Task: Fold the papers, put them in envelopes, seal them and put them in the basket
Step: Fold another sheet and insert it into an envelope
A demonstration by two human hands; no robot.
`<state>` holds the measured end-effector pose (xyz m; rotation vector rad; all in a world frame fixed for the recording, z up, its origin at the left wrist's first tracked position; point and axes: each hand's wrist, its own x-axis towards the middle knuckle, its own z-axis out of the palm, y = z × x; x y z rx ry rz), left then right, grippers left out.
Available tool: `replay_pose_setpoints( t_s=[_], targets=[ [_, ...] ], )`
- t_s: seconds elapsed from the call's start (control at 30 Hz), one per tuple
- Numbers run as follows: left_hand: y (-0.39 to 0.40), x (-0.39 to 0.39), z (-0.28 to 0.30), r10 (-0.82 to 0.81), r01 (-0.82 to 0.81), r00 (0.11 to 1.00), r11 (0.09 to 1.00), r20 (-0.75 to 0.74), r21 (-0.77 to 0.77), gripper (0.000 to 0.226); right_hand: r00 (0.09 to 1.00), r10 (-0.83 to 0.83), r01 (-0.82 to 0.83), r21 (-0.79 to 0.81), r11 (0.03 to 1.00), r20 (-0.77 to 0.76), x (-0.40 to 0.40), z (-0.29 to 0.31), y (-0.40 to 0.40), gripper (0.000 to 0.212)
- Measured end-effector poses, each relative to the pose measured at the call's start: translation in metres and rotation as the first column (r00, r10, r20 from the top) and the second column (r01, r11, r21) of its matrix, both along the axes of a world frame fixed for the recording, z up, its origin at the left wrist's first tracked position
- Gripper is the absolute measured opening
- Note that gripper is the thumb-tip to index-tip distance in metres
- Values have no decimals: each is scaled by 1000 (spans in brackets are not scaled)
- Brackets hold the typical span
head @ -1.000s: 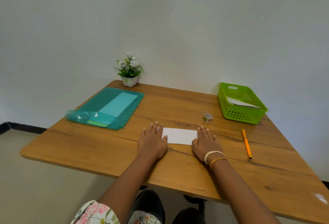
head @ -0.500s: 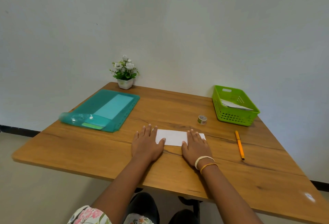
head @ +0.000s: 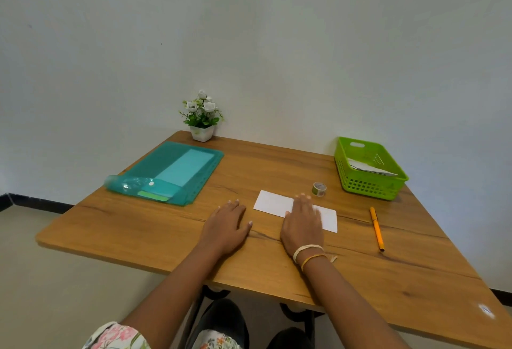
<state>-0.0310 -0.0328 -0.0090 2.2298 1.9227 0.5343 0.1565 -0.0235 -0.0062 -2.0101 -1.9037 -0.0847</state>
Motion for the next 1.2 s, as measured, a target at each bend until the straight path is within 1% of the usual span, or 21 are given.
replay_pose_setpoints(
  t_s=[0.1, 0.17, 0.27, 0.4, 0.43, 0.53, 0.57, 0.63, 0.67, 0.73, 0.8, 0.83, 0.9, 0.93, 0.97, 1.03, 1.07, 1.1, 1.17, 1.2],
  targets=[
    [-5, -18, 0, 52, -54, 998, 991, 18, 123, 45, 975, 218, -217, 27, 976, -45, -39, -2, -7, 51],
    [-7, -38, 0, 100, -101, 995, 972, 17, 213, 34, 944, 321, -320, 33, 947, -78, -67, -2, -7, 47],
    [-10, -73, 2, 200, -197, 980, 937, 19, 288, 30, 910, 400, -398, 40, 916, -107, -100, -2, -1, 37],
    [-5, -118, 0, 349, -334, 937, 884, 14, 327, 37, 892, 442, -438, 58, 897, -91, -133, -1, 14, 30],
    [-2, -126, -1, 377, -362, 926, 875, 16, 321, 41, 889, 449, -444, 71, 893, -91, -141, -1, 19, 29],
    [2, -132, 0, 381, -391, 920, 900, 88, 194, 44, 871, 478, -466, 115, 877, -115, -163, -2, 31, 29],
    [4, -129, -1, 364, -371, 929, 913, 72, 169, 42, 857, 492, -474, 142, 869, -151, -170, -2, 35, 30],
    [5, -126, -3, 299, -299, 954, 941, 20, 160, 39, 818, 508, -476, 178, 861, -272, -188, 4, 45, 30],
    [5, -125, -4, 257, -259, 966, 951, 34, 170, 36, 795, 504, -471, 181, 864, -337, -199, 9, 51, 29],
    [4, -126, -3, 197, -214, 975, 959, 106, 184, 26, 747, 484, -480, 133, 867, -455, -218, 21, 65, 30],
    [4, -130, -5, 163, -194, 971, 964, 174, 181, 21, 725, 454, -538, -15, 843, -518, -234, 32, 81, 40],
    [4, -132, -6, 143, -181, 967, 968, 209, 175, 24, 740, 437, -562, -114, 819, -510, -240, 37, 88, 46],
    [1, -135, -5, 110, -175, 936, 970, 333, 171, 32, 797, 419, -564, -289, 773, -435, -246, 44, 99, 57],
    [0, -136, -4, 97, -189, 901, 965, 422, 182, 34, 820, 428, -554, -342, 759, -379, -247, 47, 103, 59],
    [-1, -137, -4, 91, -217, 861, 956, 501, 199, 35, 836, 443, -543, -377, 750, -324, -247, 49, 105, 60],
    [-2, -139, -3, 103, -296, 797, 926, 595, 236, 33, 846, 472, -533, -405, 743, -248, -243, 52, 106, 57],
    [-3, -139, -2, 115, -331, 783, 909, 611, 253, 32, 846, 469, -533, -403, 744, -252, -239, 52, 105, 54],
    [-5, -138, -1, 127, -359, 787, 890, 604, 281, 31, 846, 452, -533, -401, 745, -283, -235, 51, 104, 51],
    [-8, -135, 3, 152, -397, 832, 836, 534, 379, 30, 839, 425, -537, -394, 746, -339, -222, 52, 102, 44],
    [-9, -133, 5, 165, -402, 859, 803, 484, 441, 28, 836, 430, -540, -378, 752, -340, -213, 53, 102, 37]
  ],
)
